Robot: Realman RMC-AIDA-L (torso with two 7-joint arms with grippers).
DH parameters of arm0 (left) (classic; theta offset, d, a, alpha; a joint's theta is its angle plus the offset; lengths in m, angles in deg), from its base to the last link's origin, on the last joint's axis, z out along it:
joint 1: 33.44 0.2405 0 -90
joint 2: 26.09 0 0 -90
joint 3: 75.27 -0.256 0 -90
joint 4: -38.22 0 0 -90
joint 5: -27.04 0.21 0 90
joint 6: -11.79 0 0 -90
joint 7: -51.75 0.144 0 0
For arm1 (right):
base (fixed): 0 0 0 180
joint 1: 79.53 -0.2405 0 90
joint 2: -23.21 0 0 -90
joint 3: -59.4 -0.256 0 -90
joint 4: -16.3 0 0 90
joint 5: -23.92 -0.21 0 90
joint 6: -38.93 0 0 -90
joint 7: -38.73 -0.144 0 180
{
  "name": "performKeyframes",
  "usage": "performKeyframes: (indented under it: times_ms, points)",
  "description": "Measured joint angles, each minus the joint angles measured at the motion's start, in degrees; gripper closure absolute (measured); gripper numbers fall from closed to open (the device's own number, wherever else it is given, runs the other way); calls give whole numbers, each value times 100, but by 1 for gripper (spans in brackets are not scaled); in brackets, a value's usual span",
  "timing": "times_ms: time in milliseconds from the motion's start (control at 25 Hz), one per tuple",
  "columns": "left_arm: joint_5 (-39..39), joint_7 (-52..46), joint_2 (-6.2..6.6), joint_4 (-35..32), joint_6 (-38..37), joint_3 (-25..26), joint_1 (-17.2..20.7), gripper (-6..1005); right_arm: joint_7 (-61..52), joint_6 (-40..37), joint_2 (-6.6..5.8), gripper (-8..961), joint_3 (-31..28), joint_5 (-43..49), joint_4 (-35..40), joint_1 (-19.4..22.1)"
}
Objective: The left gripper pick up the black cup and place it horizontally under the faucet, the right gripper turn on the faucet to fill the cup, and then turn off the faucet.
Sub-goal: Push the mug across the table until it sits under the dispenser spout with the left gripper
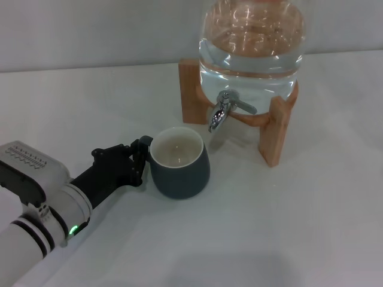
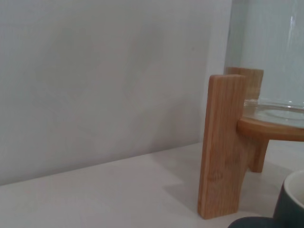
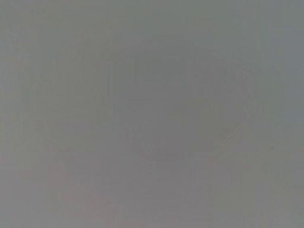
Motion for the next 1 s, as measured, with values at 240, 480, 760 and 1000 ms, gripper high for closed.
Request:
performKeyframes:
  times_ms: [240, 480, 760, 1000]
  points:
    - [13, 5, 1, -8, 23, 4, 0, 894, 2, -2, 5, 111, -7, 0, -6, -7]
    - [13, 8, 7, -33, 67, 8, 0, 900, 3, -2, 6, 111, -9, -1, -10, -30]
    - [10, 8, 9, -46, 150, 8, -40, 900, 17, -19, -11, 111, -13, -1, -27, -39]
    - [7, 9, 9, -54, 156, 8, -77, 900, 46, -84, -17, 111, 0, -1, -28, -27]
